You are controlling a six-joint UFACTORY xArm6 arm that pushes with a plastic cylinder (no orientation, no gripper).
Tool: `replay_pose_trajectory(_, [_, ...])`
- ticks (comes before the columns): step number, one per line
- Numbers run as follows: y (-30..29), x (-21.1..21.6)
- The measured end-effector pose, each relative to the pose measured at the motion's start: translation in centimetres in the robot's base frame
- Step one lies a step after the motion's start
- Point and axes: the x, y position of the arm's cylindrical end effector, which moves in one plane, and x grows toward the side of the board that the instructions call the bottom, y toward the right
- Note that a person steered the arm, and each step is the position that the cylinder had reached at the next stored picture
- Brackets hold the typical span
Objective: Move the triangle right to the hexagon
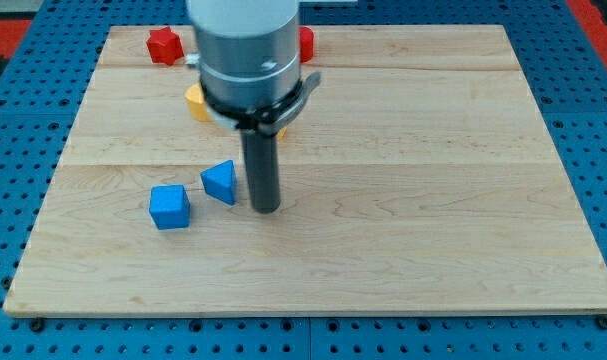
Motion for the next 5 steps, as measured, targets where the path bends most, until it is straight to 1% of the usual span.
replay_pose_trajectory(1, [-6.6, 0.1])
replay_pose_trajectory(2, [-9.3, -2.5])
replay_pose_trajectory(3, [-2.9, -3.8])
replay_pose_trajectory(4, [2.6, -3.2])
replay_pose_trajectory(5, [3.5, -2.9])
